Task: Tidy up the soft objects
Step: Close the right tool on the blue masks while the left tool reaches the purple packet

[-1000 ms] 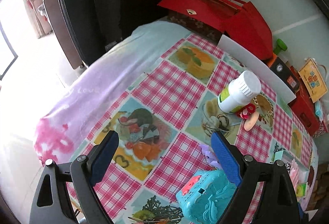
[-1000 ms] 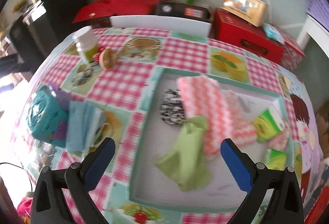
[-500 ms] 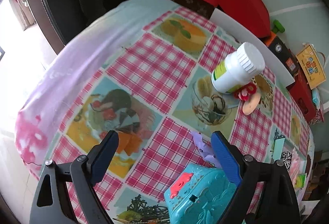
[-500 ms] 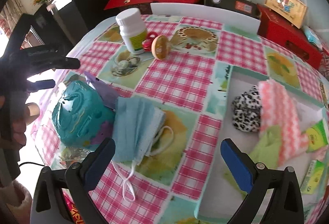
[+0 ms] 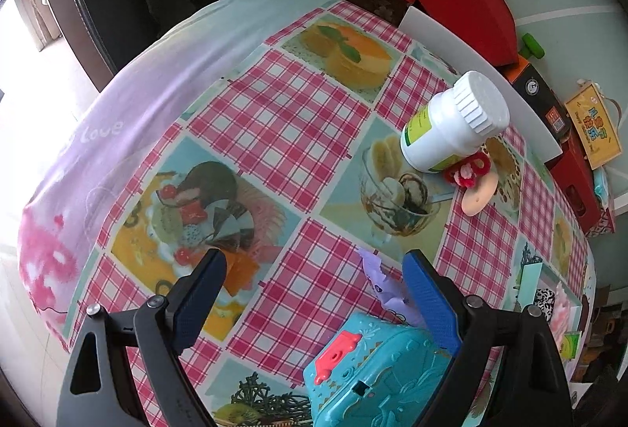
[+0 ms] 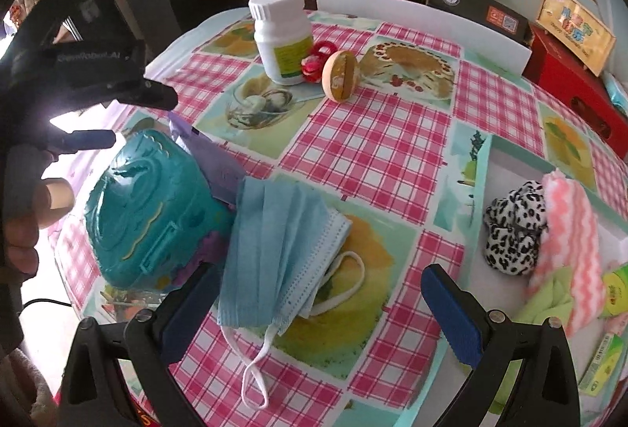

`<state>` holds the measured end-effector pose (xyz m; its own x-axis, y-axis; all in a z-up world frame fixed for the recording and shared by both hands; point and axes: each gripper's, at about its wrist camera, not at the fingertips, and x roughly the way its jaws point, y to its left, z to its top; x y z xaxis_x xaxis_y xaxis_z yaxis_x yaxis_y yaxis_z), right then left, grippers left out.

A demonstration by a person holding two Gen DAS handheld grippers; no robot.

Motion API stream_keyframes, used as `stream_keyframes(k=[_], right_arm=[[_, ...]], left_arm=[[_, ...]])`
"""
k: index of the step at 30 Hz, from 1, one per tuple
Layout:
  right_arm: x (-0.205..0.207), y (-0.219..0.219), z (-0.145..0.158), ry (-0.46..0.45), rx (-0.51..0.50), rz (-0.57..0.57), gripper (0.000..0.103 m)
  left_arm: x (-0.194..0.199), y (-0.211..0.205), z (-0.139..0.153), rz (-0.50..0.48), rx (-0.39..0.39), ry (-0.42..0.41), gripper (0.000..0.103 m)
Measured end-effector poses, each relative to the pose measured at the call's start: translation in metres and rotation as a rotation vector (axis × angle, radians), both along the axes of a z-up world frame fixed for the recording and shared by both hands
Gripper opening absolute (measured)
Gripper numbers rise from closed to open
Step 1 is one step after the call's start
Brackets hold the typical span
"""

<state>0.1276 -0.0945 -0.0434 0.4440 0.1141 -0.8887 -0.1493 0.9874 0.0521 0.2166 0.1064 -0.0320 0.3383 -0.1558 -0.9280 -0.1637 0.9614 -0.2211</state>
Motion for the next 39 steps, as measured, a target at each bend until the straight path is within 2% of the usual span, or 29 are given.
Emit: stream_keyframes(k=[6,23,28,32,36,39], right_arm=[[0.005,0.006,-0.008,0.01,-0.017,0.031,0.103],[0.019,0.011,-0.029,0.043,-0.018,0.032,0.103],[0.022,0.006,-0.033,0.037,-0.083,0.006,0.095],[0.024,-0.003,-0.03,0.029,-0.087,-0.017,0.086],[0.025,-0.005,-0.03,0.025,-0.095,-0.02,0.083],[0.024,-0.007,-0.028,0.015,-0.097,-0.02,0.076]], left_arm=[[0.001,-0.001,-0.002,-0.008,-0.002,0.005,0.091],[0.001,-0.002,0.0,-0.007,-0.017,0.004,0.091],[0.001,-0.003,-0.001,-0.012,-0.015,0.005,0.091],[0.0,-0.003,-0.001,-0.013,-0.017,0.005,0.091],[0.0,-0.004,0.0,-0.013,-0.017,0.006,0.091],[0.0,-0.004,-0.001,-0.013,-0.016,0.006,0.091]])
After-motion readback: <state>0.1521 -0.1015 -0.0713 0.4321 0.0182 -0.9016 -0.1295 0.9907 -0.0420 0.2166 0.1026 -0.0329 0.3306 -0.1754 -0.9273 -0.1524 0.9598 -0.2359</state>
